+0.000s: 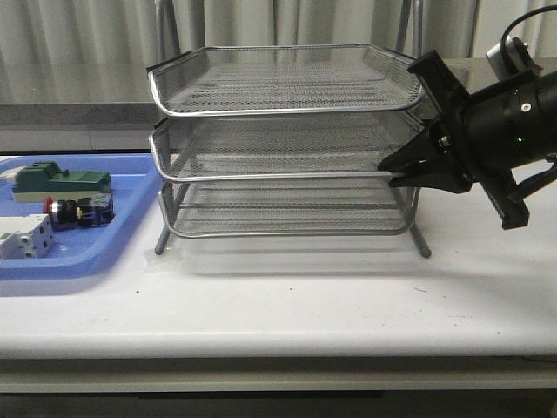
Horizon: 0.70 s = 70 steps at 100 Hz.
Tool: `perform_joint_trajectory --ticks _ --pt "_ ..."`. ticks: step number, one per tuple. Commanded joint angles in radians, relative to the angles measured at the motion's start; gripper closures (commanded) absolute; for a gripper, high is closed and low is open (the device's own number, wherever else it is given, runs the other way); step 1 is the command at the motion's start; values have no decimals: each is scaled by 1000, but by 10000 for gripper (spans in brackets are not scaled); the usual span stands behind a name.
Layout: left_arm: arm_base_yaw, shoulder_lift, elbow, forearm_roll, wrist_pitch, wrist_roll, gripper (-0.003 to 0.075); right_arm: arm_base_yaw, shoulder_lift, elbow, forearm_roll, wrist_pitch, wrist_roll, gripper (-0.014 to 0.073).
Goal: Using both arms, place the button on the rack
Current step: 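Pull the middle mesh tray out toward the robot with the right gripper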
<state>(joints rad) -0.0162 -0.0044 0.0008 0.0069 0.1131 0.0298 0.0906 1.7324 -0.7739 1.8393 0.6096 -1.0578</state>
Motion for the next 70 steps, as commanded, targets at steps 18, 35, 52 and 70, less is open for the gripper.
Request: perform_joint_trajectory --ticks 18,35,52,70 --pt "-6 -31 47 -7 -75 -11 740 0 -96 147 -11 58 -70 662" --pt "-6 -31 47 -7 -75 -11 740 0 -174 270 -11 54 -104 662" --pt "-6 -31 47 -7 -75 -11 740 0 -240 342 -11 49 -114 662" --pt "-6 -31 47 -7 -75 -11 740 0 -270 350 -12 44 -114 657"
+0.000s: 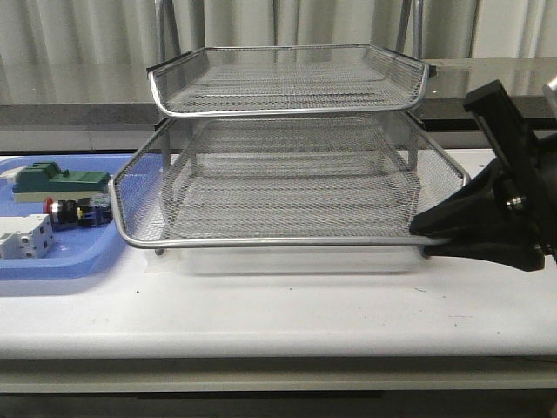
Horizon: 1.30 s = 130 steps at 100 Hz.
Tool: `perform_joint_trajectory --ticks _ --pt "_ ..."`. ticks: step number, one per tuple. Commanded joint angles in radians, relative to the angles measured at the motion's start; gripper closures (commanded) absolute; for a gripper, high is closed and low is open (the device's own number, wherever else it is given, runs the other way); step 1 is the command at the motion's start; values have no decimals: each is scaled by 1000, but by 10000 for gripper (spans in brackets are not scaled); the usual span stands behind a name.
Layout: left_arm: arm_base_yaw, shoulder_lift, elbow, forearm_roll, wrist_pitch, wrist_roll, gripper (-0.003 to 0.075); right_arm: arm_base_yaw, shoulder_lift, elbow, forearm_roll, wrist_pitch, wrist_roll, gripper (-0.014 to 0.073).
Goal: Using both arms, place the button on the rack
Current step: 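Pull the middle mesh tray out toward the robot with the right gripper, then open the right gripper and withdraw it from the tray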
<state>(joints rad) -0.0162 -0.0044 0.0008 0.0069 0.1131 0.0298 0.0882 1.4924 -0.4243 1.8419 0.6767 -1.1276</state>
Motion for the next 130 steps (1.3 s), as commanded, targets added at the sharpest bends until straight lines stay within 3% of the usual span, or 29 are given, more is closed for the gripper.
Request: perform_joint_trajectory --ticks 1,14,38,47,75,91,110,130 --pt "-6 -31 47 -7 -75 -11 740 3 -31 0 -15 -23 -44 655" --pt "-6 -31 47 -7 -75 -11 740 3 -31 0 -16 -10 -55 555" --pt "-6 -31 47 -7 -75 -11 740 3 -31 0 -23 56 -106 191" --pt "-6 -31 47 -7 -75 -11 740 3 -31 0 -30 88 -126 120" --pt "-6 -31 47 -7 -75 -11 740 3 -88 0 -157 52 -121 117" --pt "-6 -31 47 -7 -75 -11 740 0 -190 0 -281 -8 -43 117" --pt "-6 -31 47 -7 -75 -11 740 0 -320 -5 -573 -47 190 117" --pt "-6 -31 47 -7 -75 -11 740 0 -474 -78 -965 -30 545 120"
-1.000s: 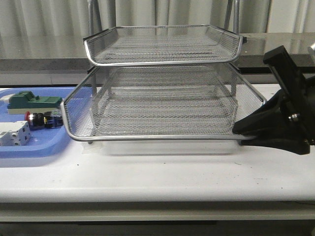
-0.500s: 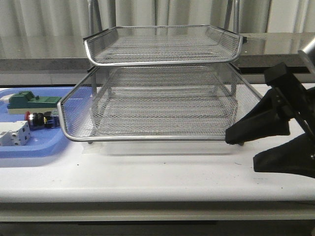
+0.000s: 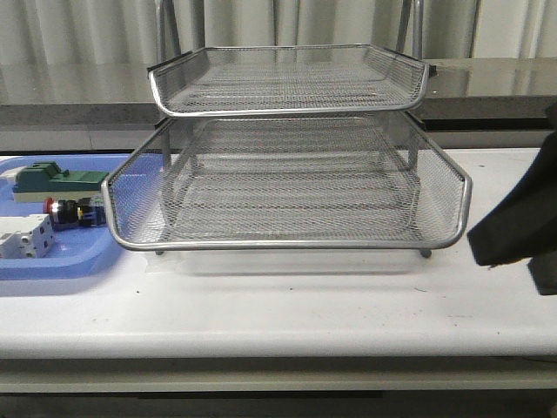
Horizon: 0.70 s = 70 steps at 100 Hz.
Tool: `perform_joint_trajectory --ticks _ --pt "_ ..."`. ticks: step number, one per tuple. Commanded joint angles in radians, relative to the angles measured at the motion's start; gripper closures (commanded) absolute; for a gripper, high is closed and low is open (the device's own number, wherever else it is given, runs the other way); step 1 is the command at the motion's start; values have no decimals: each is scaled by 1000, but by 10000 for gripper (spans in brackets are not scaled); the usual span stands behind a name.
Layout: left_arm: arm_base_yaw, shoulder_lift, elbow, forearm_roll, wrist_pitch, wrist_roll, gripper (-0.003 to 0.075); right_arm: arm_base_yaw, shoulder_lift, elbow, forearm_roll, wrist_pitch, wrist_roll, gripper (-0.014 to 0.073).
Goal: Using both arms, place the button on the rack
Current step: 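Open the right gripper and withdraw it from the tray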
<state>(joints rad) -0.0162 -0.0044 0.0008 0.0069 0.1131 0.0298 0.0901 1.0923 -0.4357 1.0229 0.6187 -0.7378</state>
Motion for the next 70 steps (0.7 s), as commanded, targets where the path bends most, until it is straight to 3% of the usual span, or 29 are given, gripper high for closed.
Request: perform_joint_trajectory --ticks 1,20,36,51,70 --pt "-6 -31 47 -7 -75 -11 740 -2 -79 -71 -175 29 168 120" --pt "-6 -31 47 -7 -75 -11 740 -2 -200 -215 -568 144 512 120" --pt "-6 -31 47 -7 -75 -11 740 -2 -268 -316 -841 257 708 120" --pt "-6 -31 47 -7 -80 -11 740 -2 -343 -368 -969 331 796 120" --pt "-6 -31 47 -7 -80 -11 740 -2 -436 -375 -978 337 798 121"
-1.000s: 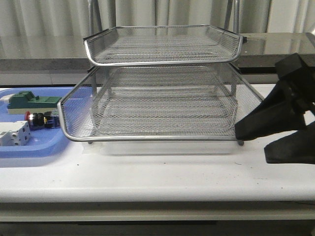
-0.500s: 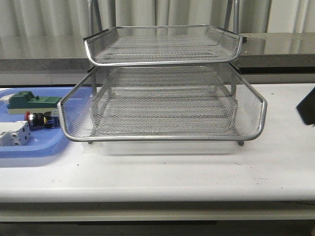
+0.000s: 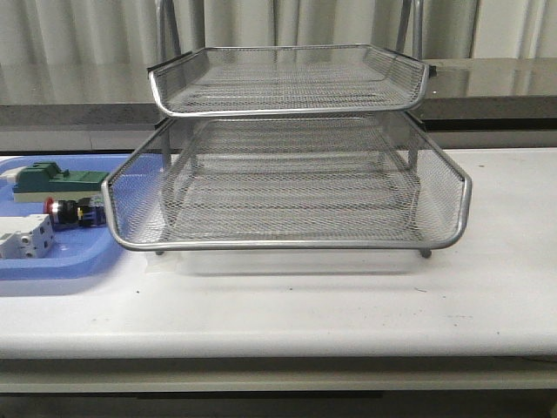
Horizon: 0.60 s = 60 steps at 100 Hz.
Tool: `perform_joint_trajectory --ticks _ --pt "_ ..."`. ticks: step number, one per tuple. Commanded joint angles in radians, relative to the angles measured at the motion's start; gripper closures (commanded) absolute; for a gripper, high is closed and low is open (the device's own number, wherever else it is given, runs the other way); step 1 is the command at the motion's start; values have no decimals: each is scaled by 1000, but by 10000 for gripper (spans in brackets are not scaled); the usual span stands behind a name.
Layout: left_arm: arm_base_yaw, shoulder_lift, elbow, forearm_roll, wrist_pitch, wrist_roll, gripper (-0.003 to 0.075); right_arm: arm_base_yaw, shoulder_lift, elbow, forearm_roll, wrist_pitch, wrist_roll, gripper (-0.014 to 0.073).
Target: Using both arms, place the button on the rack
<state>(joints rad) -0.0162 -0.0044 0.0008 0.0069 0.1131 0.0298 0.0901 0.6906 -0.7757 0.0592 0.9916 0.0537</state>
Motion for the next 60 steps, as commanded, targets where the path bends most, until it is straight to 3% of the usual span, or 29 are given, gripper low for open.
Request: perform_joint_trajectory --ticks 1,19,50,60 --pt "-6 -31 47 -7 -80 -11 740 -2 -37 -35 -15 -35 7 123" --pt "-6 -31 47 -7 -80 -11 740 -2 -103 -35 -27 -31 7 256" --pt "-6 -31 47 -7 -80 -11 740 -2 -143 -36 -27 -52 7 671" --pt "-6 -31 47 -7 -80 -11 740 -2 -143 -36 -27 -53 7 664"
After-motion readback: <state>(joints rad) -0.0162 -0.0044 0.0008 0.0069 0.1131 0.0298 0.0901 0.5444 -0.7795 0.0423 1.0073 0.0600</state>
